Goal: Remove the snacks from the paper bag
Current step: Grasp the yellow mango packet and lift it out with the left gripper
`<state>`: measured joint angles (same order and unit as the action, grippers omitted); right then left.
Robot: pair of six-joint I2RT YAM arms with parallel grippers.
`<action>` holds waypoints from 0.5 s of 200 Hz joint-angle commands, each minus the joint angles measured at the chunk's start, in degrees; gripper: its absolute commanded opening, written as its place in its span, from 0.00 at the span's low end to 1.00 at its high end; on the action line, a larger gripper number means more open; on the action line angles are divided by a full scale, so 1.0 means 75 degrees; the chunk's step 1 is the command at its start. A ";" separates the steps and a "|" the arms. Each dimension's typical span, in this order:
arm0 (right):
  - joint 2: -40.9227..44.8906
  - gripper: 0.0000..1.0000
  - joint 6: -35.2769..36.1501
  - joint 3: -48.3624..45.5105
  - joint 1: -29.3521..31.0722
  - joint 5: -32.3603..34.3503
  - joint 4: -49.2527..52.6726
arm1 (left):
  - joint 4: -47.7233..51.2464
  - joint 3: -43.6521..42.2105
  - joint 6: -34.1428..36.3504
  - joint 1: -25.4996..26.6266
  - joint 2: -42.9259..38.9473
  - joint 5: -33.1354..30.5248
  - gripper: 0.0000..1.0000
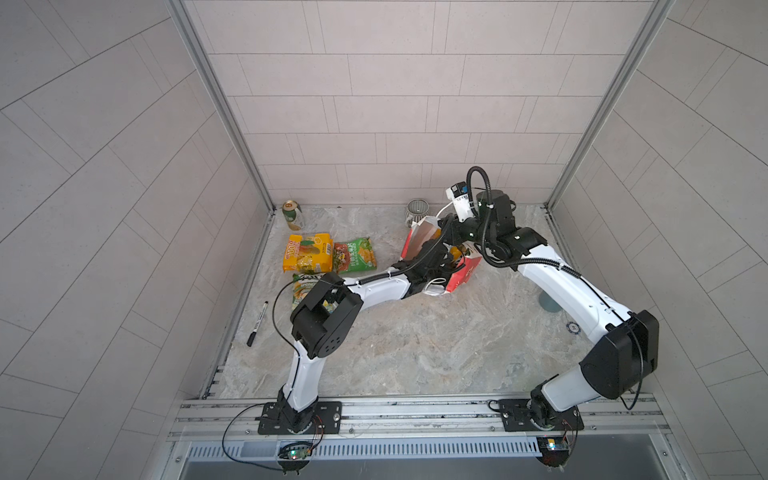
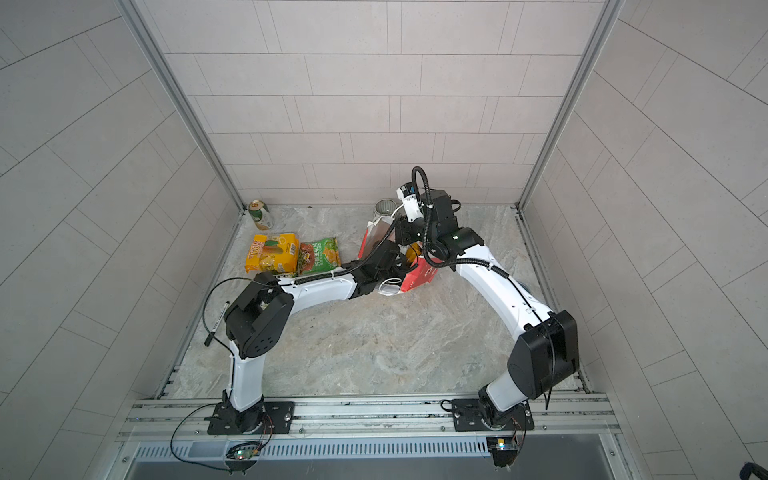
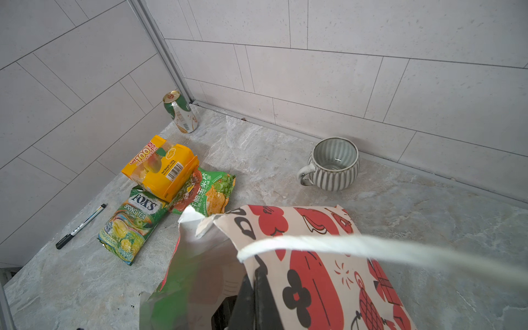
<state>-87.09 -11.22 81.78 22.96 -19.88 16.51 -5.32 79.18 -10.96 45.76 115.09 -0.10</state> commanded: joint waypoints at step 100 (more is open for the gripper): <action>0.0210 0.00 0.0030 0.0147 0.0035 -0.0045 -0.0291 | -0.0209 -0.0751 0.0069 -0.0048 -0.1838 -0.0332 0.00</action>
<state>-87.09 -11.18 81.78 22.98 -19.97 16.49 -3.88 74.17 -10.94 45.39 107.50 -2.42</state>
